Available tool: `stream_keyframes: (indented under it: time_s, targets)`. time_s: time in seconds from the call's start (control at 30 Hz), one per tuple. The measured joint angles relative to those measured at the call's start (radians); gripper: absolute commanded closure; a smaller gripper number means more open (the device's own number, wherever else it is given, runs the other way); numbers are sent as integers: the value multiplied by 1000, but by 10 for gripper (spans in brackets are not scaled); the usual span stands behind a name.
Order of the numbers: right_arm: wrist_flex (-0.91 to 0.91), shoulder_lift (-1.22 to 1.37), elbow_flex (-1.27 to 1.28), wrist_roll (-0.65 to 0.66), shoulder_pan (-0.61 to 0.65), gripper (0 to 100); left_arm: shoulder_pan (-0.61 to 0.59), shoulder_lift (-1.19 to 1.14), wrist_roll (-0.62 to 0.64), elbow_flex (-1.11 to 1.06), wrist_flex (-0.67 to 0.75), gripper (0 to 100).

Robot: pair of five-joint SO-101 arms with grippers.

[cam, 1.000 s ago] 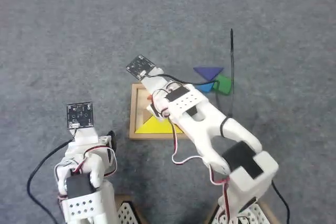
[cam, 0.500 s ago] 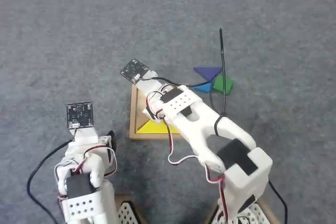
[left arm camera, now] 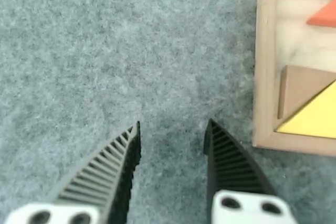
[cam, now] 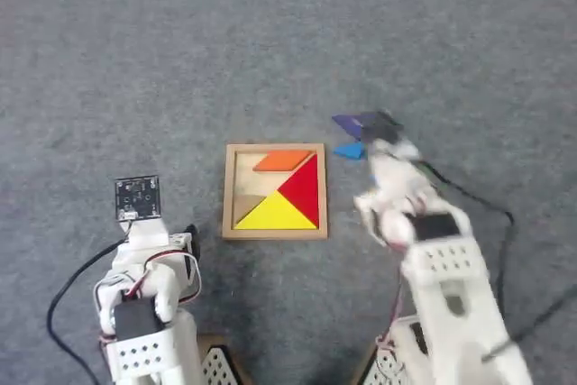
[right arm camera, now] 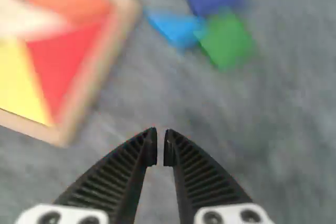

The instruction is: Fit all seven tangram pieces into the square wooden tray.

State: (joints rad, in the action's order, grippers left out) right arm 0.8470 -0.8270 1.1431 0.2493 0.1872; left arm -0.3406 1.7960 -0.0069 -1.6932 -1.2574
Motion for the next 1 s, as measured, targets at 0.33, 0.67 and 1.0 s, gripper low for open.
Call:
stream_keyframes:
  time_s: [0.33, 0.67, 1.0]
  targets:
    - [14, -180, 249, 43, -140, 957, 104, 0, -71, 0, 14, 815]
    - [-11, -180, 311, 43, -143, 954, 123, -129, -411, 282, 199, 812]
    - [-18, -180, 311, 43, -143, 954, 301, -1211, -608, 941, -204, 781]
